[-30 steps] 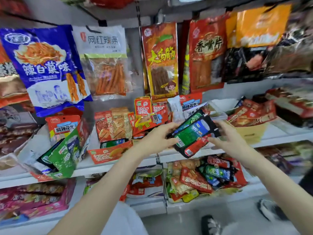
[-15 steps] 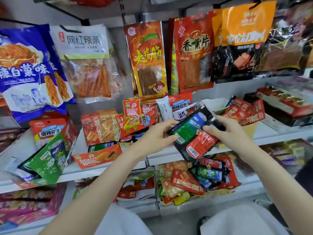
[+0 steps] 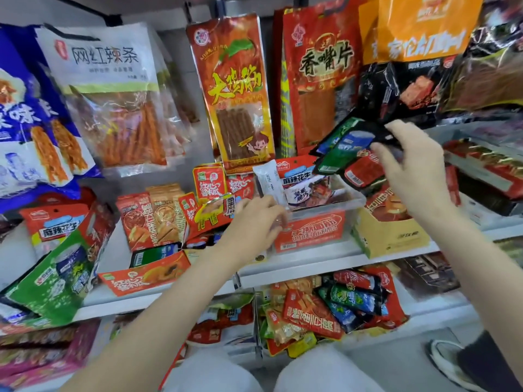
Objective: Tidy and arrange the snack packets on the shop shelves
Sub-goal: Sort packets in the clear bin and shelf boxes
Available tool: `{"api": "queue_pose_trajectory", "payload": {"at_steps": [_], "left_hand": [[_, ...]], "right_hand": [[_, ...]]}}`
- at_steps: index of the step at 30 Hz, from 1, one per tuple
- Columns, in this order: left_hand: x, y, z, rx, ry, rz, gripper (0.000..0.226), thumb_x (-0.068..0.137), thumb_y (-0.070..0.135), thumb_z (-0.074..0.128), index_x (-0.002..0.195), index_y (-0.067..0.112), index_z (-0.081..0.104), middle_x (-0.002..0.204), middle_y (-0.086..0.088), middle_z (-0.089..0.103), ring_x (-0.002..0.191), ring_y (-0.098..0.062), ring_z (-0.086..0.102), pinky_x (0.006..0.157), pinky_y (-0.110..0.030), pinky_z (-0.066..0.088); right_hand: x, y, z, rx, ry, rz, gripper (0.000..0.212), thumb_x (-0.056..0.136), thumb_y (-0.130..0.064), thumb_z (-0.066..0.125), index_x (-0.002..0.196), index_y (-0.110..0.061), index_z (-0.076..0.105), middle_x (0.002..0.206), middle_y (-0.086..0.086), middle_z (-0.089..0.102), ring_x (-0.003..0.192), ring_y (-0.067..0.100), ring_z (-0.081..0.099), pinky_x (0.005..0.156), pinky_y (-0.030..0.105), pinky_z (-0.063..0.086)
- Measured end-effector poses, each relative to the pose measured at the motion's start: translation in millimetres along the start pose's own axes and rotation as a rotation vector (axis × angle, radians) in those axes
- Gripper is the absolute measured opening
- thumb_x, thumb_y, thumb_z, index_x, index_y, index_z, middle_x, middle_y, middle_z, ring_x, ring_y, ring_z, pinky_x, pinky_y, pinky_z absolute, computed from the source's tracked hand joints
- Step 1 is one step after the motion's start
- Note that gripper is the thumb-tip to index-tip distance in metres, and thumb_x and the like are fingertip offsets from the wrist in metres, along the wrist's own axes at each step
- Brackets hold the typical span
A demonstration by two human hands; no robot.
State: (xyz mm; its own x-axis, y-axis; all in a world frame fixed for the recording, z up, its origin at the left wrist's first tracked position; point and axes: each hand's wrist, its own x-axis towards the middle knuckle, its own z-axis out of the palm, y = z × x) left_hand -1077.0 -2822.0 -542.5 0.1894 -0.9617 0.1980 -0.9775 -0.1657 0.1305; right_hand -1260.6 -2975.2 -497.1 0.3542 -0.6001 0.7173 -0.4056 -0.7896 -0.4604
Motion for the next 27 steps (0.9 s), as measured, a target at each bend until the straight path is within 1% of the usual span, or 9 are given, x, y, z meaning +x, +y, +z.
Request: {"api": "queue_pose_trajectory", "payload": {"at_steps": [6, 12, 15, 17, 19, 21, 23, 25, 27], "left_hand": [[-1.5, 4.7, 10.5, -0.044, 0.060, 0.013, 0.025, 0.095, 0.023, 0.046, 0.120, 0.026, 0.050, 0.116, 0.009, 0.052, 0.115, -0.012, 0.037, 0.099, -0.030, 0.009], [-13.5, 1.2, -9.4, -0.094, -0.052, 0.138, 0.024, 0.091, 0.038, 0.051, 0.115, 0.034, 0.052, 0.106, 0.017, 0.047, 0.109, -0.008, 0.036, 0.099, -0.029, 0.012], [30.8, -14.1, -29.7, -0.143, 0.005, 0.096, 0.061, 0.082, 0.048, 0.060, 0.135, 0.027, 0.039, 0.134, 0.009, 0.041, 0.129, -0.014, 0.030, 0.109, -0.038, 0.023], [68.6, -16.2, -33.4, -0.024, -0.125, 0.002, 0.094, 0.075, 0.055, 0.065, 0.146, 0.017, 0.017, 0.152, -0.002, 0.023, 0.139, -0.021, 0.019, 0.114, -0.044, 0.020], [94.8, -7.3, -23.9, 0.077, -0.267, -0.052, 0.111, 0.070, 0.060, 0.066, 0.148, 0.011, 0.004, 0.153, -0.008, 0.022, 0.139, -0.027, 0.023, 0.114, -0.044, 0.018], [102.9, 1.5, -11.4, 0.115, -0.238, -0.056, 0.098, 0.075, 0.053, 0.066, 0.147, 0.011, 0.013, 0.140, -0.009, 0.044, 0.130, -0.028, 0.038, 0.111, -0.041, 0.020], [98.2, 0.5, -6.3, 0.129, -0.046, 0.002, 0.062, 0.084, 0.040, 0.062, 0.137, 0.018, 0.038, 0.120, -0.004, 0.060, 0.117, -0.026, 0.050, 0.103, -0.035, 0.025], [84.8, -6.9, -5.4, 0.050, 0.081, 0.067, 0.031, 0.087, 0.027, 0.060, 0.118, 0.024, 0.060, 0.108, 0.003, 0.067, 0.107, -0.019, 0.057, 0.098, -0.033, 0.031], [71.0, -14.1, -4.6, -0.063, 0.061, 0.095, 0.021, 0.087, 0.020, 0.061, 0.106, 0.024, 0.068, 0.104, 0.006, 0.069, 0.101, -0.015, 0.060, 0.092, -0.031, 0.041]], "right_hand": [[-7.1, 2.7, 22.4, 0.089, -0.065, 0.007, 0.013, 0.091, -0.013, 0.054, 0.100, -0.005, 0.057, 0.091, 0.013, 0.060, 0.086, 0.029, 0.057, 0.074, 0.044, 0.046], [-0.5, 4.2, 13.9, 0.062, 0.100, -0.031, 0.013, 0.091, -0.013, 0.054, 0.099, -0.004, 0.058, 0.084, 0.008, 0.052, 0.077, 0.017, 0.048, 0.064, 0.025, 0.029], [9.0, 9.5, 13.2, 0.070, 0.128, -0.036, 0.018, 0.091, -0.014, 0.054, 0.102, -0.002, 0.061, 0.087, 0.013, 0.056, 0.077, 0.016, 0.048, 0.064, 0.024, 0.030], [17.2, 15.5, 11.8, 0.056, 0.122, -0.006, 0.020, 0.091, -0.016, 0.054, 0.104, -0.003, 0.062, 0.087, 0.011, 0.057, 0.077, 0.019, 0.050, 0.063, 0.025, 0.030], [23.1, 21.9, 12.9, 0.046, 0.112, 0.046, 0.021, 0.091, -0.018, 0.055, 0.105, -0.005, 0.063, 0.087, 0.007, 0.056, 0.079, 0.020, 0.052, 0.064, 0.024, 0.030], [24.5, 28.9, 16.7, 0.056, 0.114, 0.090, 0.023, 0.091, -0.019, 0.056, 0.107, -0.005, 0.063, 0.088, 0.004, 0.056, 0.082, 0.017, 0.052, 0.067, 0.023, 0.030], [24.2, 37.3, 21.4, 0.082, 0.129, 0.122, 0.023, 0.091, -0.018, 0.056, 0.107, -0.004, 0.063, 0.087, 0.002, 0.055, 0.082, 0.016, 0.049, 0.068, 0.022, 0.029], [24.0, 42.2, 26.4, 0.113, 0.151, 0.137, 0.021, 0.090, -0.017, 0.056, 0.103, -0.003, 0.063, 0.084, 0.002, 0.053, 0.079, 0.014, 0.047, 0.067, 0.020, 0.028], [26.9, 39.5, 32.0, 0.182, 0.140, 0.128, 0.020, 0.089, -0.015, 0.058, 0.102, -0.001, 0.063, 0.084, 0.003, 0.054, 0.076, 0.007, 0.046, 0.063, 0.014, 0.031]]}}
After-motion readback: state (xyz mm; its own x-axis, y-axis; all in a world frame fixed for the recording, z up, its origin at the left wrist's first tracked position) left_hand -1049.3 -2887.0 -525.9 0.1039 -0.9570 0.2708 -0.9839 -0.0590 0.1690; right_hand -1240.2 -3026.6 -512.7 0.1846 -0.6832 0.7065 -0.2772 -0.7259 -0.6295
